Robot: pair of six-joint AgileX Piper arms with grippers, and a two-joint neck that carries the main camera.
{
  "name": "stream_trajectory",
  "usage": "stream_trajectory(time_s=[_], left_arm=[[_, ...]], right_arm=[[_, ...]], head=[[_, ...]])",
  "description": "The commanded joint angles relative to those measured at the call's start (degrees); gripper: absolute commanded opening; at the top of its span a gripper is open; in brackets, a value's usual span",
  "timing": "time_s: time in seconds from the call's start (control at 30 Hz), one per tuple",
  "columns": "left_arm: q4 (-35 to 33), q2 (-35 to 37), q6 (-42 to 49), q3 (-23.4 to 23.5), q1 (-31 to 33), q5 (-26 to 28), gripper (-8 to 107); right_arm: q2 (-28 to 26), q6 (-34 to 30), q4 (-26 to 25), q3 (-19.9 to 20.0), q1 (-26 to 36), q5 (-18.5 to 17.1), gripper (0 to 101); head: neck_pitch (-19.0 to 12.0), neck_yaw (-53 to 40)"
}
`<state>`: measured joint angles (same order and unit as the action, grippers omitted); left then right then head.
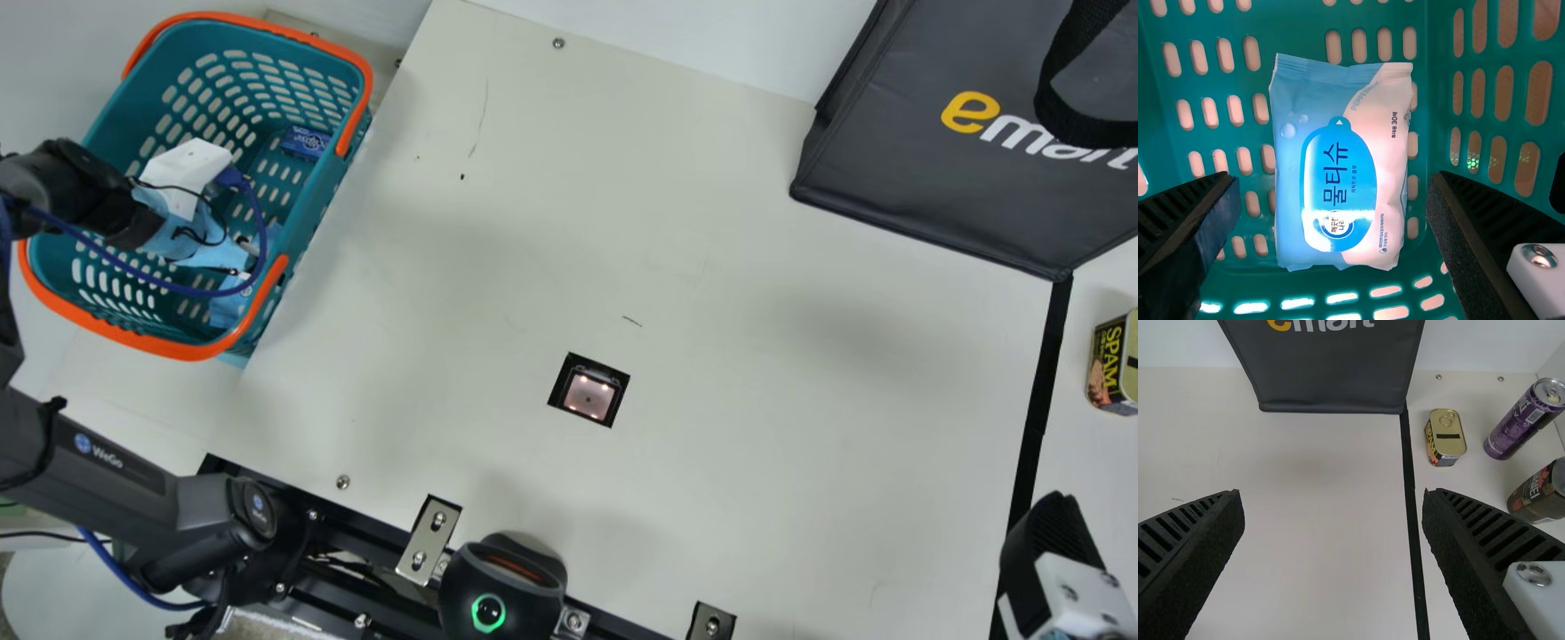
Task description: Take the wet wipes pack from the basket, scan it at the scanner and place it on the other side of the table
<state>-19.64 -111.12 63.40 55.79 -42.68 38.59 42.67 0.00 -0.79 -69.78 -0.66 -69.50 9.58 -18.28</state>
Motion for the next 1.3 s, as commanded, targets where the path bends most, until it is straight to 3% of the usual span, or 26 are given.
stream_trajectory(time_s=[0.0, 0.9, 1.27], left_arm=[[-0.1, -0.6, 0.1, 0.1, -0.1, 0.1, 90], [-5.3, -8.8, 5.2, -0.4, -0.2, -7.6, 90], [-7.5, -8.8, 6.8, -1.1, -0.5, -8.4, 17]], right_arm=[[0.0, 0.0, 0.0, 0.0, 0.0, 0.0, 95], [0.0, 0.0, 0.0, 0.0, 0.0, 0.0, 95], [0.0, 0.0, 0.0, 0.0, 0.0, 0.0, 95]], head=[[-1.7, -0.1], [-1.7, -0.1], [-1.7, -0.1]])
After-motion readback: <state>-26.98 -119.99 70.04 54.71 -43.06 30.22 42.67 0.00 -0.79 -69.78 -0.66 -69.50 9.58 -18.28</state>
